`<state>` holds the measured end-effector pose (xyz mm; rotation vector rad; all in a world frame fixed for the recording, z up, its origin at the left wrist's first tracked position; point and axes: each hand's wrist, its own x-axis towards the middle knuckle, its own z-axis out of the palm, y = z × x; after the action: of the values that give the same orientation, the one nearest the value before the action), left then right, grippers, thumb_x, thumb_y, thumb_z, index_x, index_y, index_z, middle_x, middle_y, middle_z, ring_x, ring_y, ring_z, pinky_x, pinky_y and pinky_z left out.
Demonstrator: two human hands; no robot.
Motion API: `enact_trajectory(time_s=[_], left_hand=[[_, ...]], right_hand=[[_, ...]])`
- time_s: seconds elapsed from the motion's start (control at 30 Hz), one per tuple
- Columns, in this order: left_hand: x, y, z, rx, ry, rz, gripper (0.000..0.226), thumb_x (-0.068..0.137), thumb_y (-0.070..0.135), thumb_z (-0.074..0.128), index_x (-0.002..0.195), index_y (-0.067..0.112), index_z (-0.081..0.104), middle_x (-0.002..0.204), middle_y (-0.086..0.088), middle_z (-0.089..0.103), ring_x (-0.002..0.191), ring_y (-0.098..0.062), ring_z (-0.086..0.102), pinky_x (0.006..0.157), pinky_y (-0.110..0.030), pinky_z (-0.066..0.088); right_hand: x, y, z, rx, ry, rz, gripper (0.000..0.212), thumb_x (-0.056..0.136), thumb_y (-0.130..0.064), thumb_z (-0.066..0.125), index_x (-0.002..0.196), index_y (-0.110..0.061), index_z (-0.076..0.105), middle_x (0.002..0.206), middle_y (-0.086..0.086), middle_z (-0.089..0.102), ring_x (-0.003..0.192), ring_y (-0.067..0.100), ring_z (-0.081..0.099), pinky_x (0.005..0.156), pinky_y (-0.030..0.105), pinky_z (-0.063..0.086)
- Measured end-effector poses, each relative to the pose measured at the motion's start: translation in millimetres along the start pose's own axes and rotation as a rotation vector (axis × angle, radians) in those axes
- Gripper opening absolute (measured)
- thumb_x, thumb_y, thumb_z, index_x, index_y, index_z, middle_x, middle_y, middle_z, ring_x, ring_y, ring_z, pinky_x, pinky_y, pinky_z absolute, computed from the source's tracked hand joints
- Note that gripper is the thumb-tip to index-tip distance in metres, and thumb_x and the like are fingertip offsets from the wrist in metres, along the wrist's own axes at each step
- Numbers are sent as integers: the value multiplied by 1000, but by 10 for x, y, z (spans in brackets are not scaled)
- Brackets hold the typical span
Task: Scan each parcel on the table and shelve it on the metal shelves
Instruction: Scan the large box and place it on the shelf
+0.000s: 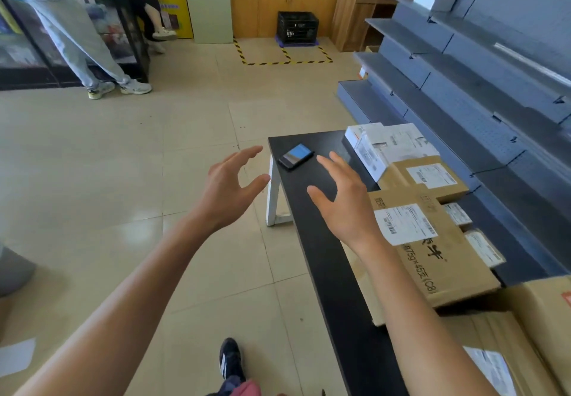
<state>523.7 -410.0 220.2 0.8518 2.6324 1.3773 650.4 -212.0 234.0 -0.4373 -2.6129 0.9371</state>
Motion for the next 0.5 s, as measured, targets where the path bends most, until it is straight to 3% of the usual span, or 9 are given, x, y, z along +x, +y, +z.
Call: enact_trajectory(time_s=[0.5], left_hand=[[1732, -519, 301, -19, -183, 17, 52, 96, 38, 67, 145, 36, 51, 139, 15, 59, 125, -9, 54, 105, -47, 49]], right_hand=[[1409, 433, 440, 92, 48, 214, 57, 98, -30, 66, 151, -28, 46, 163, -6, 34, 150, 11, 27, 114, 24, 26]])
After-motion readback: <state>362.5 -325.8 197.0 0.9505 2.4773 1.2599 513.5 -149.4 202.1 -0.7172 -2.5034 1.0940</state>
